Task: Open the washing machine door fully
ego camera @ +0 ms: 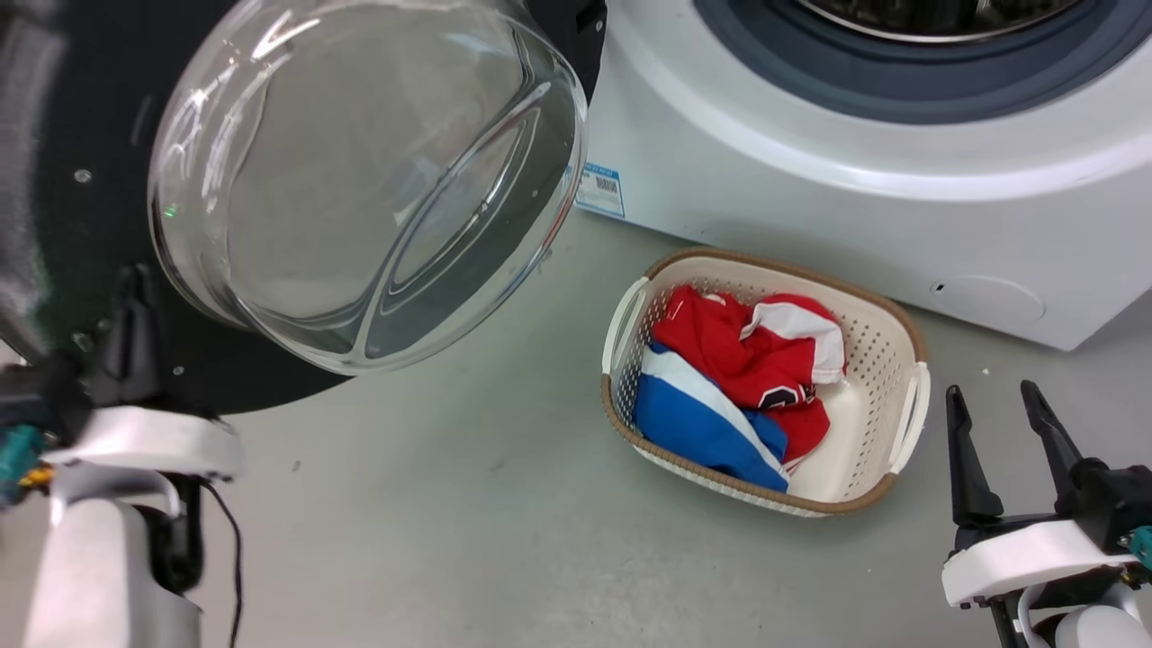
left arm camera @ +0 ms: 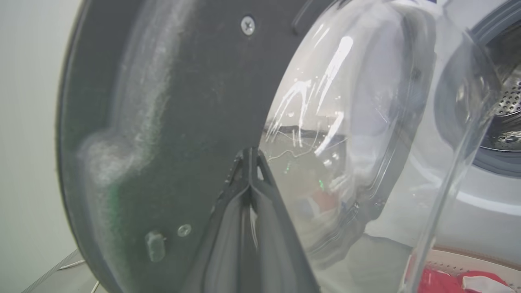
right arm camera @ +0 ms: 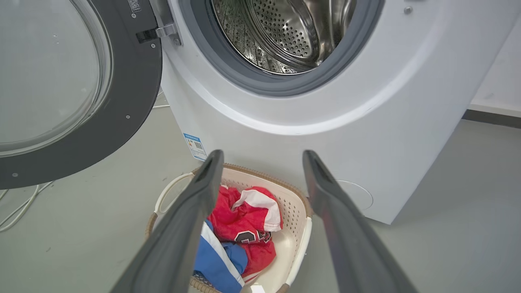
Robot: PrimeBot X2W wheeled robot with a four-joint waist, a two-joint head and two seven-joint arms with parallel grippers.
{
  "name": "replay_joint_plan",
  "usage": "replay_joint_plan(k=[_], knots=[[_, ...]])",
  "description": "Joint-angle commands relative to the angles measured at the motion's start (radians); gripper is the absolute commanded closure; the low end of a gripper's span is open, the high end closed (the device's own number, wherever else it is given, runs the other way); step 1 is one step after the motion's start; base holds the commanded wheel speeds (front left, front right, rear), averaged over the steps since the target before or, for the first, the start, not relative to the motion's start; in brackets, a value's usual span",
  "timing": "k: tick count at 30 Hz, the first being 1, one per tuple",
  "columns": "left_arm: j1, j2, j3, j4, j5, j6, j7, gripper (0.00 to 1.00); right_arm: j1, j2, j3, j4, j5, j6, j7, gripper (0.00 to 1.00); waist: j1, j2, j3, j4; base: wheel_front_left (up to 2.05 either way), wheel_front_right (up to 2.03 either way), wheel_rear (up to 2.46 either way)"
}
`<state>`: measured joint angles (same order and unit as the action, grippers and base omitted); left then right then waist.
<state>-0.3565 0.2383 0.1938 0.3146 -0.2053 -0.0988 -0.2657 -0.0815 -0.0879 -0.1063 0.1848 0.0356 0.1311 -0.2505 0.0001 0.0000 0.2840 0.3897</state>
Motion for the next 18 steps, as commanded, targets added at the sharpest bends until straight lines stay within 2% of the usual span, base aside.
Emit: replay_joint_plan(k=[1, 10, 18], knots=[[0.031, -0.016, -0.012, -0.021, 0.015, -0.005, 0.002, 1.00, -0.008, 0.007, -0.007, 0.004, 0.012, -0.001, -0.006, 0.00, -0.0001, 0.0000, -0.021, -0.005, 0.00, 0.00, 0.00], [0.129, -0.091, -0.088, -0.142, 0.058, -0.017, 0.002, 1.00, -0.001, 0.025, -0.014, 0.029, 0.031, -0.001, -0.014, 0.00, -0.0001, 0.0000, -0.116, -0.047, 0.00, 0.00, 0.00], [0.221, -0.150, -0.136, -0.220, 0.056, -0.012, 0.002, 1.00, 0.006, 0.035, -0.014, -0.010, 0.047, -0.001, -0.014, 0.00, -0.0001, 0.0000, -0.176, -0.131, 0.00, 0.00, 0.00]])
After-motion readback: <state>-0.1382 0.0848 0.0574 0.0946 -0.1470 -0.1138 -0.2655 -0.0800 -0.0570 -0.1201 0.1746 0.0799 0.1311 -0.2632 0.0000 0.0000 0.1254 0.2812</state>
